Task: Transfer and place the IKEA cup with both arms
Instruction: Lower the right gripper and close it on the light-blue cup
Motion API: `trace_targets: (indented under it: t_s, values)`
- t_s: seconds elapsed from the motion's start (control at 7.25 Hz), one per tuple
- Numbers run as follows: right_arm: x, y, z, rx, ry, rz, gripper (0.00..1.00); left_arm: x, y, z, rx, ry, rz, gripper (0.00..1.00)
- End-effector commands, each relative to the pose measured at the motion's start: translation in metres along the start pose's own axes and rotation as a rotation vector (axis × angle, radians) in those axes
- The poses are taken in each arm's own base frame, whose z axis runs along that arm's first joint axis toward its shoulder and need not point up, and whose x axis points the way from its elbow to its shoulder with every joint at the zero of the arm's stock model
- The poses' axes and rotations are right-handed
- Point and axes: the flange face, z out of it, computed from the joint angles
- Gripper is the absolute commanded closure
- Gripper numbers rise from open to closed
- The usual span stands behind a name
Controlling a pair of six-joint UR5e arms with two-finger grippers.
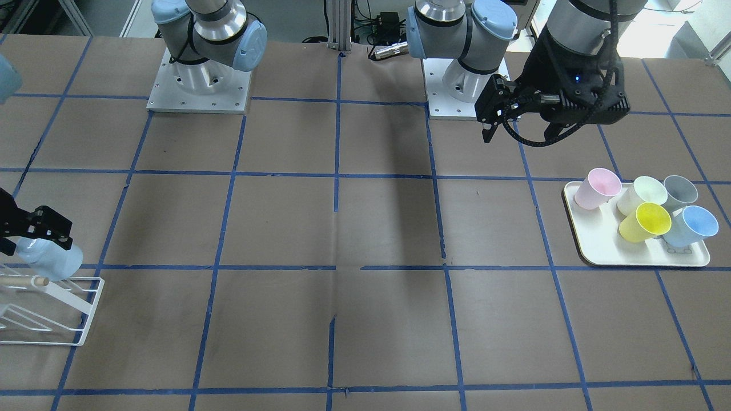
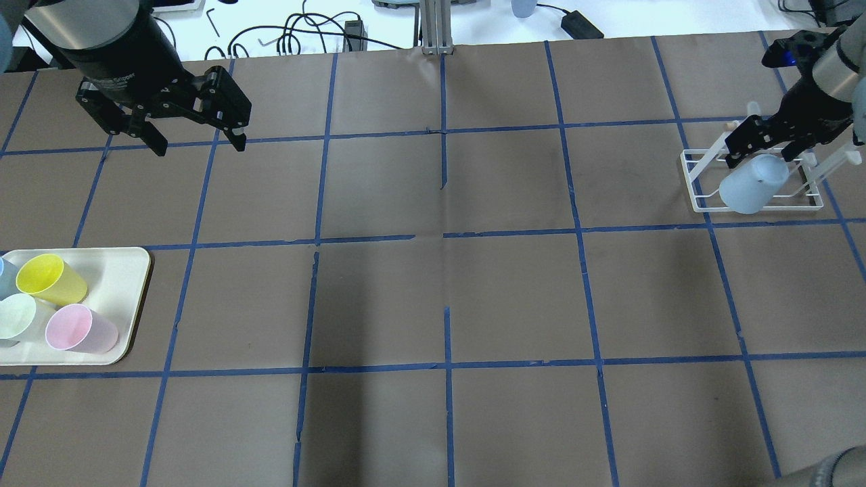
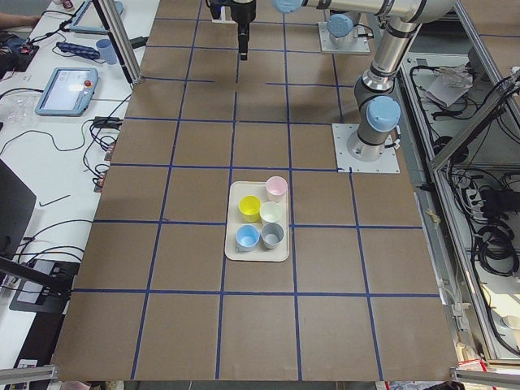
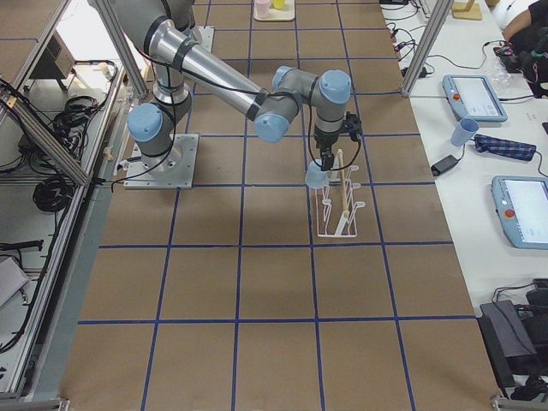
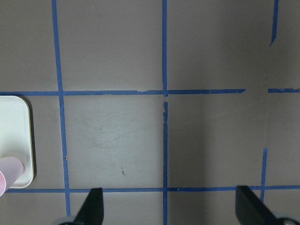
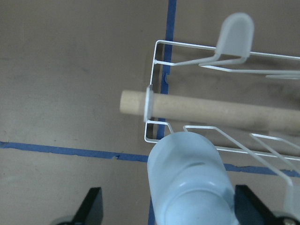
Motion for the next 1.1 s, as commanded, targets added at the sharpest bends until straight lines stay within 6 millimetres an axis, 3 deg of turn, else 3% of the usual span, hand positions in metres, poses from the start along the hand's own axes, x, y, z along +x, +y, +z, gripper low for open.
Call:
trace_targets:
  t_s: [0.0,0.28,0.55,0.97]
  values:
    - [0.004,-0.003,0.0,-0.002,0.017,-0.001,0.0,0.0,0.0,0.0,0.002,0.0,0.0,0.0]
    - [0.006,-0.001,0.002,-0.007,0.019,-0.01,0.0,0.0,0.001,-0.001,0.002,0.0,0.0,0.0]
    - [0.025,0.005,0.008,-0.008,0.012,0.005,0.0,0.0,0.001,0.0,0.002,0.0,0.0,0.0]
    - [0.025,0.005,0.029,-0.034,-0.019,0.01,0.0,0.0,0.001,0.0,0.002,0.0,0.0,0.0]
